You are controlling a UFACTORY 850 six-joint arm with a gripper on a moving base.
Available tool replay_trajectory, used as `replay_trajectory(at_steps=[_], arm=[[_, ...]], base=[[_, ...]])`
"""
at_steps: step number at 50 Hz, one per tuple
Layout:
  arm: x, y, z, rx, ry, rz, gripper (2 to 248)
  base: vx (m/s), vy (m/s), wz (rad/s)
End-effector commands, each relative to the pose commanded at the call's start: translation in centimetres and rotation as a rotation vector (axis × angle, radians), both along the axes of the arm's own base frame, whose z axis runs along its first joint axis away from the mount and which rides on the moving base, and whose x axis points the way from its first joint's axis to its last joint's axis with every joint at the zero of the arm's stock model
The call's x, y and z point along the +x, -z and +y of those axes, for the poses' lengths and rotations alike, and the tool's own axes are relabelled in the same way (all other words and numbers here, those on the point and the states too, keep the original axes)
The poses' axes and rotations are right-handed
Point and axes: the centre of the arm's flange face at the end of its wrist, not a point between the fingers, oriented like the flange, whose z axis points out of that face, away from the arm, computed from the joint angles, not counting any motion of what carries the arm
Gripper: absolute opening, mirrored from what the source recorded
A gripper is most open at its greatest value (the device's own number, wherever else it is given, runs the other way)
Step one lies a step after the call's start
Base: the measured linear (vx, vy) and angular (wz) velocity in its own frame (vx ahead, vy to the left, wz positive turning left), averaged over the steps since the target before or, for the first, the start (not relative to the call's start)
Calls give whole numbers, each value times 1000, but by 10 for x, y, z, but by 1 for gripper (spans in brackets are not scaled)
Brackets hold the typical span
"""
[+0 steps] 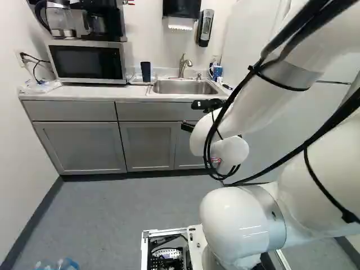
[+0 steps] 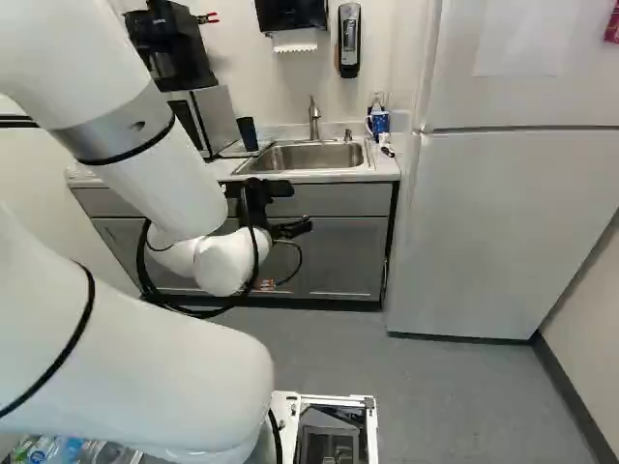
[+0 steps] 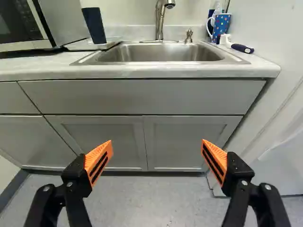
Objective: Rinse the cup and place it in the tray
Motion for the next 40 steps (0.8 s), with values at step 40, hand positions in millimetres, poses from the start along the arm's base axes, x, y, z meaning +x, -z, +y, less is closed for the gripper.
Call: replay_trajectory(at_steps=[40], arm=[[-4,3,1,1,-4,-8,247]], base=[[0,0,0]])
